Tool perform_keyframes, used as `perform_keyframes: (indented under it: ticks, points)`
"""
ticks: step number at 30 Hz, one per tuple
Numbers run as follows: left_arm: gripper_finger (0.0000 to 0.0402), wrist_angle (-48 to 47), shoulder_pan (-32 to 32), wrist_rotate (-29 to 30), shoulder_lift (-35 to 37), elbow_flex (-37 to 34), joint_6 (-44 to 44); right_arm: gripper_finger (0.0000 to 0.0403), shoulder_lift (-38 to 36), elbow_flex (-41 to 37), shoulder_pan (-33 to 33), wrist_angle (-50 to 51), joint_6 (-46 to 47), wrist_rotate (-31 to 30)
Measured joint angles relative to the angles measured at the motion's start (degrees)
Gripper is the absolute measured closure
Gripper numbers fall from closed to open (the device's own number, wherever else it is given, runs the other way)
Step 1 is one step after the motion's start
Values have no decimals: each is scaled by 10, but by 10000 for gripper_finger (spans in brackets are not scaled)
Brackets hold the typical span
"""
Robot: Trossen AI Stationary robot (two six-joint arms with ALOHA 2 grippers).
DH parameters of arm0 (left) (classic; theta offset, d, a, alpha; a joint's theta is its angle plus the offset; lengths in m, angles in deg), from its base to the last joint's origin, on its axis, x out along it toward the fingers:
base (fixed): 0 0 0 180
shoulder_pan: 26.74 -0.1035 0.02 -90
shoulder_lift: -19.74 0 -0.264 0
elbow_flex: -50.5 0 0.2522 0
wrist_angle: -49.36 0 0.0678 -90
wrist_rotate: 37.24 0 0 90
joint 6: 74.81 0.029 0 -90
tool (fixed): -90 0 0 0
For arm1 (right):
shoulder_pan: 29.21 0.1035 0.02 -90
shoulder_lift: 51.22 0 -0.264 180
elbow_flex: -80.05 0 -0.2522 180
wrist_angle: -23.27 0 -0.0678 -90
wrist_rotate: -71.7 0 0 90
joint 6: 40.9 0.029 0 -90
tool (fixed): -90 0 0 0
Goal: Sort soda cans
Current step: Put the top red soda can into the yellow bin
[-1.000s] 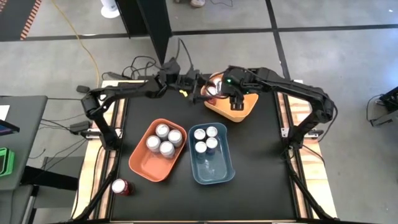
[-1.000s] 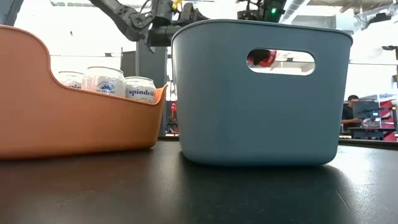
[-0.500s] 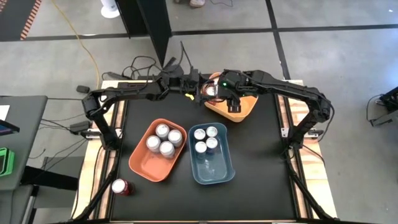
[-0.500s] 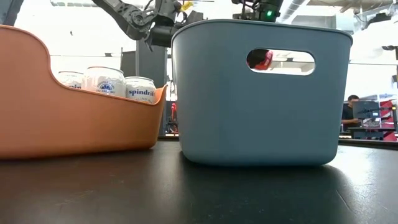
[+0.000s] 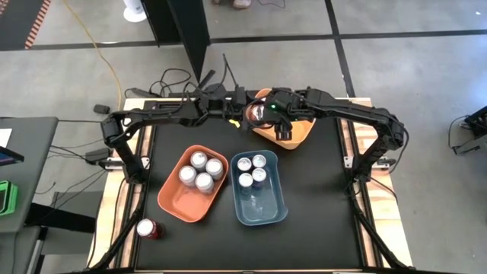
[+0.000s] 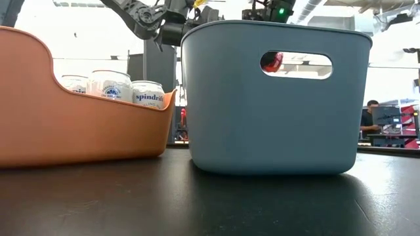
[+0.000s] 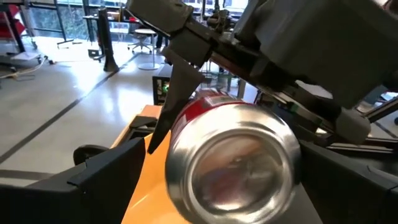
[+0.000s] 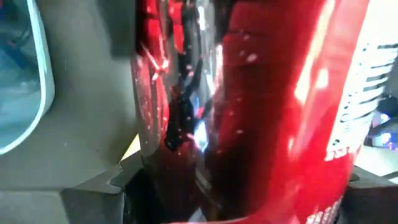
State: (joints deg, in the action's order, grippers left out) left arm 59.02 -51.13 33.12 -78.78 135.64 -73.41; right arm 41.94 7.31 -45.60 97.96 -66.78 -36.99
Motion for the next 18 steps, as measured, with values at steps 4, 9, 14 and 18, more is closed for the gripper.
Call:
perform_keyframes:
  ticks: [4, 9, 14, 18]
  points:
    - [2, -3, 6, 6, 0, 0, 0, 104, 0, 0, 8, -4, 0, 0]
    - [6, 4, 12, 19, 0, 0, -2, 104, 0, 0, 20, -14, 0, -1]
    - [43, 2, 14, 17, 0, 0, -5, 104, 0, 0, 34, -17, -3, -6]
    - [94, 3, 17, 20, 0, 0, -1, 104, 0, 0, 41, -24, -2, -7]
